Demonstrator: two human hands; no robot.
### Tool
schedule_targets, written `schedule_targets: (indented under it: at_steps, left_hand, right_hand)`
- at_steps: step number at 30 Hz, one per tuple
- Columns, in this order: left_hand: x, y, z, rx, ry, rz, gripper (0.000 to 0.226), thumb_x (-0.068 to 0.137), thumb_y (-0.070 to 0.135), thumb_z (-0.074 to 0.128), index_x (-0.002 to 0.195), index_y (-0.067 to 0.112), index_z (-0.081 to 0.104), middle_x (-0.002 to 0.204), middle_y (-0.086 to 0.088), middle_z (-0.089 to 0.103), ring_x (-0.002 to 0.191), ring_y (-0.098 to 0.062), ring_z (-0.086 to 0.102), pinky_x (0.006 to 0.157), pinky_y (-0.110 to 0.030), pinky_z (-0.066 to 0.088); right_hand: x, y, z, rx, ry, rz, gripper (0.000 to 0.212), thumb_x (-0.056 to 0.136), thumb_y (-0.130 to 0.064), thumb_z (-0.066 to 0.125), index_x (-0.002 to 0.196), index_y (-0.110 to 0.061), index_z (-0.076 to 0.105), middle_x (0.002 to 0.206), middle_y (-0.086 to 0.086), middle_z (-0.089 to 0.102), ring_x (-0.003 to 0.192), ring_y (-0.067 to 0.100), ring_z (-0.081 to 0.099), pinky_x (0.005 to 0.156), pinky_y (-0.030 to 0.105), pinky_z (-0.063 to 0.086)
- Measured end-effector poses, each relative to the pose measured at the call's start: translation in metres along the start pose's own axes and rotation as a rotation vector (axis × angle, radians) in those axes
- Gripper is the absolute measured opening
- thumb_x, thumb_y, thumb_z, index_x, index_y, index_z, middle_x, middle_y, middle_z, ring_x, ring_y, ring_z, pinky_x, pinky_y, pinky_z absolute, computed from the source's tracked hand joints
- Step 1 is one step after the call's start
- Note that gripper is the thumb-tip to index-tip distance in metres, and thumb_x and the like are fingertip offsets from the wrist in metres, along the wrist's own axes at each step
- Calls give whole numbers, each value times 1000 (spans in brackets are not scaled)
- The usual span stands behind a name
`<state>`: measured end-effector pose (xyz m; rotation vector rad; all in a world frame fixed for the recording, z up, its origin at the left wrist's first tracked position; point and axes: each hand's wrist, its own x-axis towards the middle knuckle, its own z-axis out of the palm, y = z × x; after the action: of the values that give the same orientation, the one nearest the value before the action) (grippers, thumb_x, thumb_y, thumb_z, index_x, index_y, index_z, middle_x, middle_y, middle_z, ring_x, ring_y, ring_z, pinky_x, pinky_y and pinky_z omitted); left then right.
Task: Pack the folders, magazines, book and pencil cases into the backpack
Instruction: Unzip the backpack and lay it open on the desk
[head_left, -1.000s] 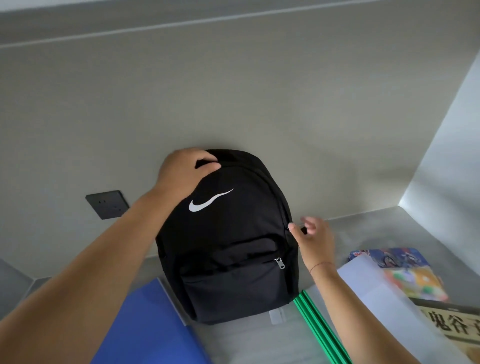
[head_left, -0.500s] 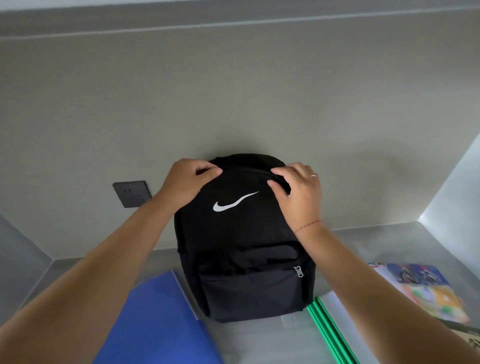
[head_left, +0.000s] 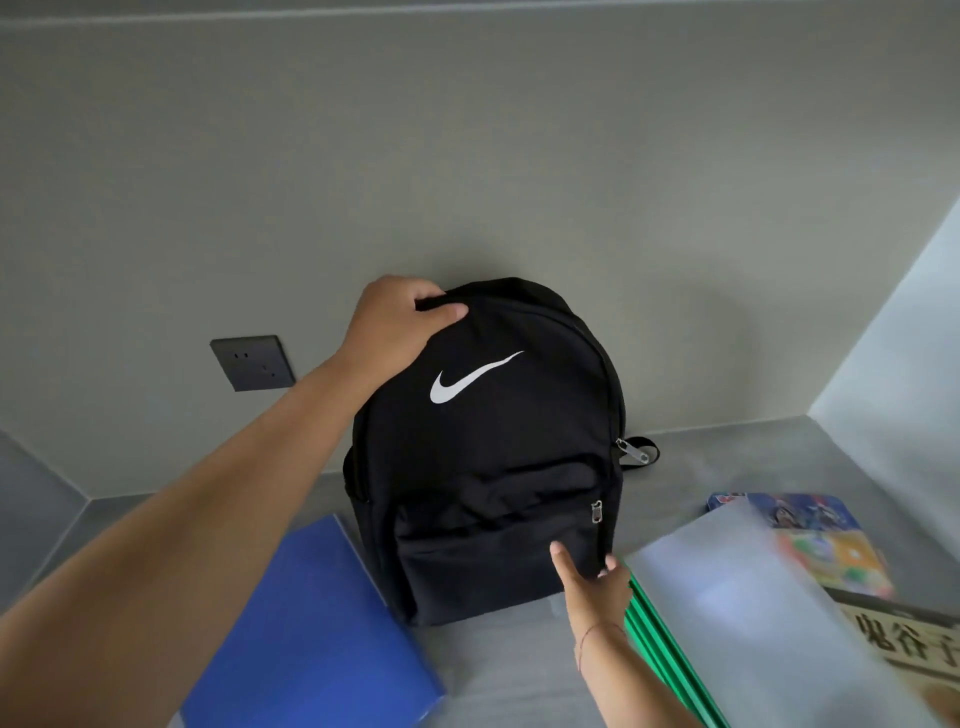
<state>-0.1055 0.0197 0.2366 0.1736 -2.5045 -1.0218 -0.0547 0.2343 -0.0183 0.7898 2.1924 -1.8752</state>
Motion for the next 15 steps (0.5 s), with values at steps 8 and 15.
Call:
schedule_targets:
  at_steps: [8, 15]
  left_hand:
    - [-19, -3, 2, -269, 188, -290, 43, 79, 31, 71, 84, -11, 62, 73, -13, 59, 66, -20, 55, 62, -34, 46]
    - [-38, -30, -22, -257, 356, -407, 24, 76, 39, 70, 76, 17, 62, 74, -7, 58, 69, -18, 56, 66, -34, 48]
  right_hand:
    - [-36, 56, 20, 219, -622, 726, 89, 46, -74, 69, 112, -16, 48, 103, 3, 49, 72, 23, 50, 66, 35, 43]
    - [-51, 60, 26, 640, -542, 822, 35, 81, -29, 71, 90, -1, 52, 96, 19, 60, 64, 23, 66, 45, 24, 54]
